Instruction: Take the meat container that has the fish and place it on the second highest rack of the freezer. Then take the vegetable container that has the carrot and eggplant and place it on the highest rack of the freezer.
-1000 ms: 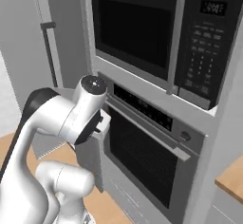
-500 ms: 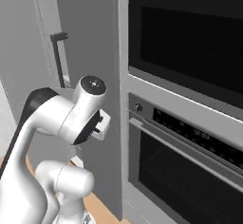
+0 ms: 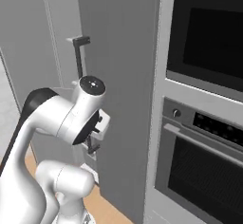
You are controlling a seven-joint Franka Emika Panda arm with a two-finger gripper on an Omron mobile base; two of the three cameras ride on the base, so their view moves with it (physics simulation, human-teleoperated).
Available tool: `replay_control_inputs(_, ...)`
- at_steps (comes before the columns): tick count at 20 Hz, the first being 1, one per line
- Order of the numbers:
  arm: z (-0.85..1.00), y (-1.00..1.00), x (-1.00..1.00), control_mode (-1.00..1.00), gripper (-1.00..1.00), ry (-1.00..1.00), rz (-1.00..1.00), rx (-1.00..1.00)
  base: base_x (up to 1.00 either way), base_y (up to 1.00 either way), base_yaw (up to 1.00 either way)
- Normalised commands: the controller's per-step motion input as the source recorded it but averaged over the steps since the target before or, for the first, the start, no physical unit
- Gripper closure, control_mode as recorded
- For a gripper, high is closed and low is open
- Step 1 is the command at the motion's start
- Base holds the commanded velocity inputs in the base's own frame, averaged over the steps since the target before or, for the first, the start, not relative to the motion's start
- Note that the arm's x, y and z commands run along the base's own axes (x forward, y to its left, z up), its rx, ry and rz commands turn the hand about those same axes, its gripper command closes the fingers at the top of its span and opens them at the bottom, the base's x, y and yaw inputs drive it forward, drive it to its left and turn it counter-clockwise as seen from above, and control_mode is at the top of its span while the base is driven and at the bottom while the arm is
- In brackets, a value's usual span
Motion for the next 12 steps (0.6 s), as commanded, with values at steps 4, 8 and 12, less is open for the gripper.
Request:
replay_control_inputs(4, 0.00, 0.00, 0.00, 1.00, 1.00, 0.00, 0.00, 0.00, 0.15, 0.43, -0.25)
replay_control_inputs(8, 0.00, 0.00, 0.00, 1.00, 1.00, 0.00, 0.00, 0.00, 0.16, 0.25, -0.17)
replay_control_inputs(12, 0.00, 0.00, 0.00, 1.00, 1.00, 0.00, 0.00, 0.00, 0.27, 0.50, -0.22)
